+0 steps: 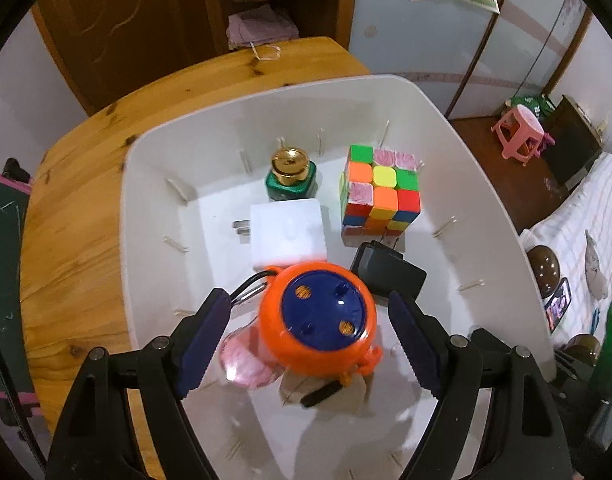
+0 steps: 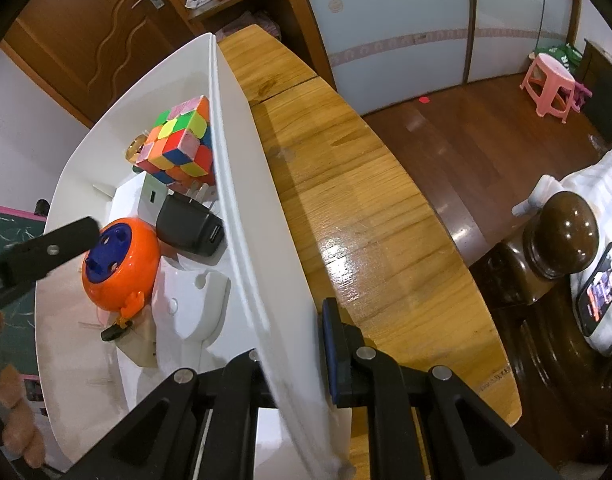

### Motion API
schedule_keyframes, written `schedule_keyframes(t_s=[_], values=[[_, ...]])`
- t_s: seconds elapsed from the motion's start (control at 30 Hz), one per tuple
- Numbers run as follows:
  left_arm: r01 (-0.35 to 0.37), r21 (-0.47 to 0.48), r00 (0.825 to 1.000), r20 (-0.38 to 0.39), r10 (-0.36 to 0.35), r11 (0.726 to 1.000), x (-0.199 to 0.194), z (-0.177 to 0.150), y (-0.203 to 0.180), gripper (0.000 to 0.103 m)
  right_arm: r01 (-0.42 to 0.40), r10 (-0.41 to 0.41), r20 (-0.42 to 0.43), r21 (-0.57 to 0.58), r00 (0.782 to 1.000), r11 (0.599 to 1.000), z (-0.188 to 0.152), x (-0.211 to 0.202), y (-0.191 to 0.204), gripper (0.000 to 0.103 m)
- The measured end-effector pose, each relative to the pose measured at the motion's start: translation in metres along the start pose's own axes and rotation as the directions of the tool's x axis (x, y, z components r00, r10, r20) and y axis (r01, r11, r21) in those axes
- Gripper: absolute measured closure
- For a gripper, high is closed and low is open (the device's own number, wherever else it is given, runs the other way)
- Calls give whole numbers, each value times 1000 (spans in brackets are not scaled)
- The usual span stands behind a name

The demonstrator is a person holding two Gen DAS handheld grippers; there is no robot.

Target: Organize rigid objects

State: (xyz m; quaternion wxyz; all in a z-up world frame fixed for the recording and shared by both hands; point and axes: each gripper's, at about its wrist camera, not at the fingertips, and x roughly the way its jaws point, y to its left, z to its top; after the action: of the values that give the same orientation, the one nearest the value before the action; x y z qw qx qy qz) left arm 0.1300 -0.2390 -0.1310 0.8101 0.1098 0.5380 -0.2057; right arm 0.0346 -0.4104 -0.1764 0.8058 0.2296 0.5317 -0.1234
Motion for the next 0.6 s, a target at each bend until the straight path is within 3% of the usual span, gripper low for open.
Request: schedule_keyframes(t_s=[0.1,0.3,0.6], values=[[2,-25,1000,21,-1,1000,-16,1,9,19,5,-4,18,-7,1000,1000,-2,-8,2,87],[-12,-81,996,87,19,997,-59,-16,23,19,10,-7,75,-38,997,999,-7,-33,13,69],[-45,-179,980,184,79,983,-127,-58,55,19,49,-33,177,-85,984,995,-21,-84,28,66]])
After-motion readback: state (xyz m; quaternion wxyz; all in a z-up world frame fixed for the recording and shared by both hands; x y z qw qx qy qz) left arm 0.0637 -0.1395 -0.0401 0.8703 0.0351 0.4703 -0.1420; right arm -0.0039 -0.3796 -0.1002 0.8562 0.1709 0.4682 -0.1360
